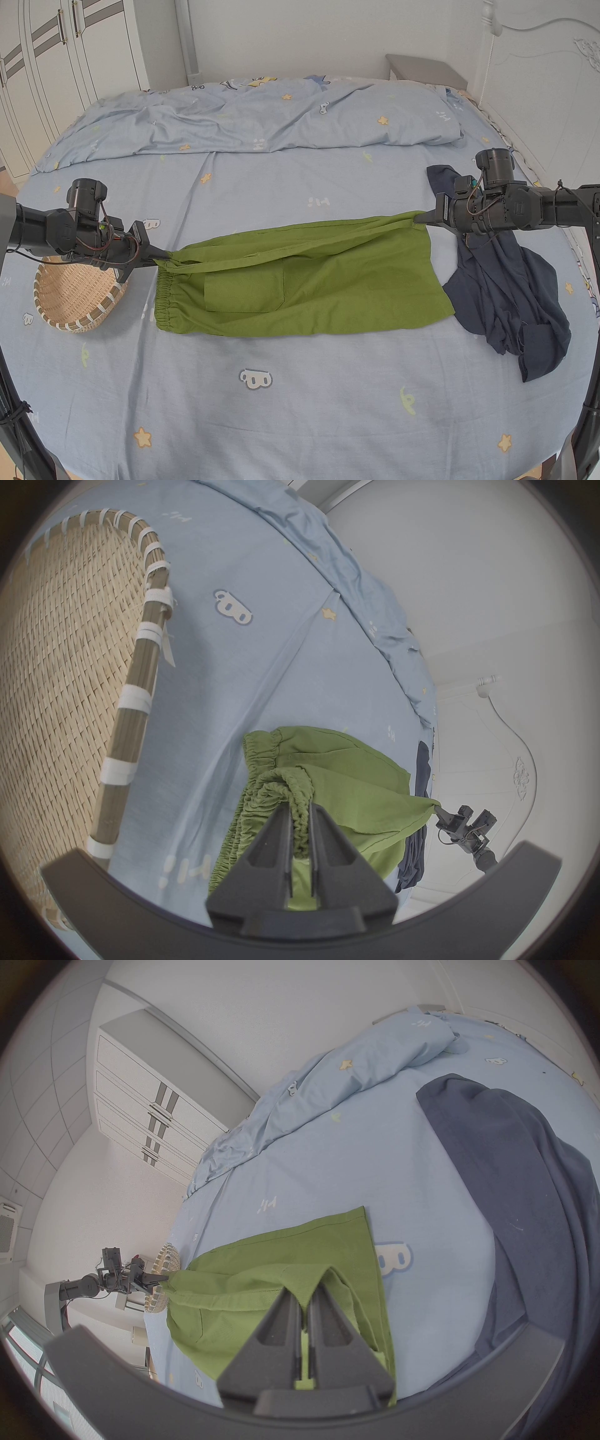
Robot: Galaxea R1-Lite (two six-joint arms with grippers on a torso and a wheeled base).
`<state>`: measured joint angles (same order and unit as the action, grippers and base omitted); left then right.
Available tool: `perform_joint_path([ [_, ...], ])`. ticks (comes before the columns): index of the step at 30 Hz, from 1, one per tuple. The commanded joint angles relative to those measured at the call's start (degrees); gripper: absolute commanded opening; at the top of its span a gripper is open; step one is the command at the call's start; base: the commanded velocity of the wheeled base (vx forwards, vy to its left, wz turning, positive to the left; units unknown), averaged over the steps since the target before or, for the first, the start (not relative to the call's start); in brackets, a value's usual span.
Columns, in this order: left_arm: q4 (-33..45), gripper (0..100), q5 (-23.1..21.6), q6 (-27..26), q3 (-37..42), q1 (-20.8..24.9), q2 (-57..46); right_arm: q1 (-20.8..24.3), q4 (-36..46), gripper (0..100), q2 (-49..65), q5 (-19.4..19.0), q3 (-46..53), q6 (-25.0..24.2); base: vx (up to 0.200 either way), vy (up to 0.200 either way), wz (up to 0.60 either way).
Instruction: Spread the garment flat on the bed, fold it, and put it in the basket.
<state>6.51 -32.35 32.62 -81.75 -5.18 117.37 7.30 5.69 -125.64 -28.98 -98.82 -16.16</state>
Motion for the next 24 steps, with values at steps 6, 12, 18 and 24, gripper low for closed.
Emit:
perform_joint_path([
  [6, -0.3, 100, 0.0, -1.5, 0.4, 0.6, 0.5, 0.1, 0.0, 100, -0.6, 0.0, -0.2, 0.1, 0.0, 0.0, 0.0],
  [12, -1.0, 100, 0.0, -2.4, -0.4, 0.6, 0.5, 0.3, -0.7, 100, -1.1, -0.1, -0.2, -0.1, 0.0, 0.0, 0.0],
  [18, -7.6, 100, 0.0, 4.1, -0.4, 0.6, 0.7, -0.1, -0.6, 100, -0.6, -0.3, 0.5, -0.2, 0.0, 0.0, 0.0],
  [24, -15.4, 100, -0.1, 10.8, 0.4, 1.2, 1.2, -0.2, -0.7, 100, 1.0, -0.3, 2.0, -0.4, 0.0, 0.0, 0.0],
])
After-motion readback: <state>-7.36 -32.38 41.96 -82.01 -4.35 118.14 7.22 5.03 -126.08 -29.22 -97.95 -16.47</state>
